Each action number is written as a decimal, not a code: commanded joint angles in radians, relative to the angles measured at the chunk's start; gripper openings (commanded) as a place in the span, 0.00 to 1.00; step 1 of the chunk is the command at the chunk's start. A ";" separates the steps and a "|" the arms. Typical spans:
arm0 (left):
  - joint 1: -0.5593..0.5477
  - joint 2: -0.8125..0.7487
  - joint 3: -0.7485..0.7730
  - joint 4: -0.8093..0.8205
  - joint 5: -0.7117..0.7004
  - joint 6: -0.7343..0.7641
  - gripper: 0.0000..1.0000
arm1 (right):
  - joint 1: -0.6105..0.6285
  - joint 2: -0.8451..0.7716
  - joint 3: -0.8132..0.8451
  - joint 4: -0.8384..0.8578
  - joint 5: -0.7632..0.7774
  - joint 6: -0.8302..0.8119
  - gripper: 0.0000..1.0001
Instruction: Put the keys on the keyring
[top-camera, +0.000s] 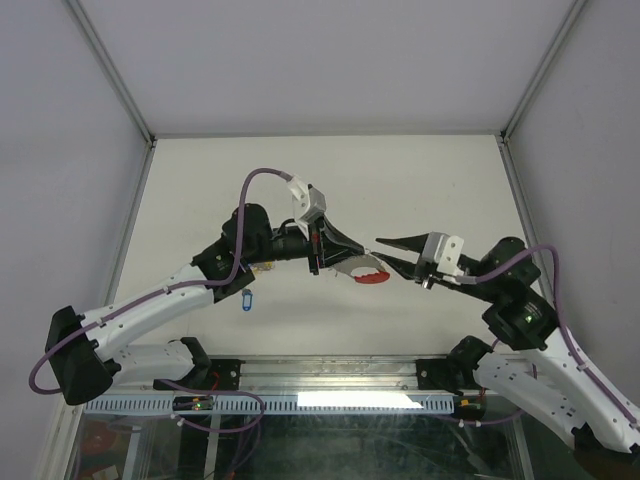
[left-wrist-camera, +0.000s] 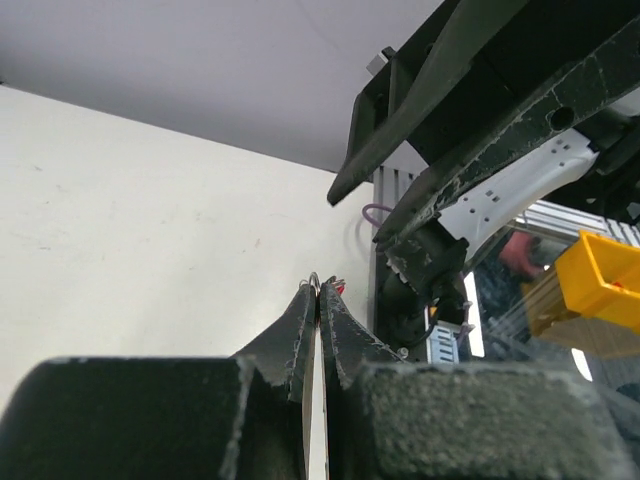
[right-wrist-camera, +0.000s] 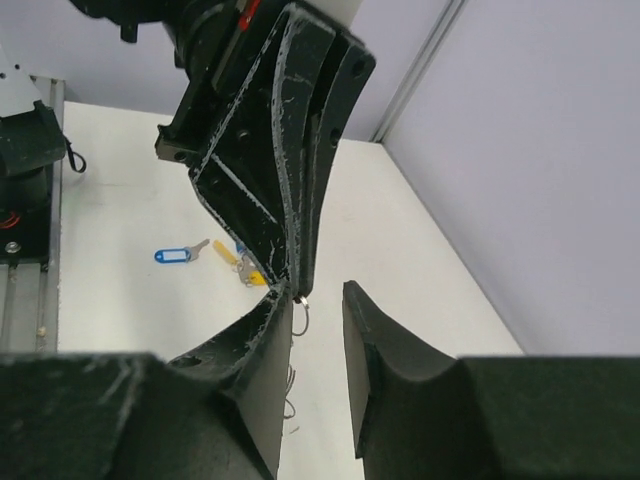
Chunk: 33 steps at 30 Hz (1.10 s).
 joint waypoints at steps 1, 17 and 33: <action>0.013 -0.012 0.105 -0.142 0.032 0.144 0.00 | 0.003 0.070 0.128 -0.139 -0.047 0.004 0.29; 0.015 -0.010 0.312 -0.645 0.215 0.618 0.00 | 0.002 0.221 0.327 -0.436 -0.284 0.044 0.20; 0.014 -0.002 0.319 -0.654 0.251 0.622 0.00 | 0.002 0.274 0.256 -0.350 -0.326 0.115 0.23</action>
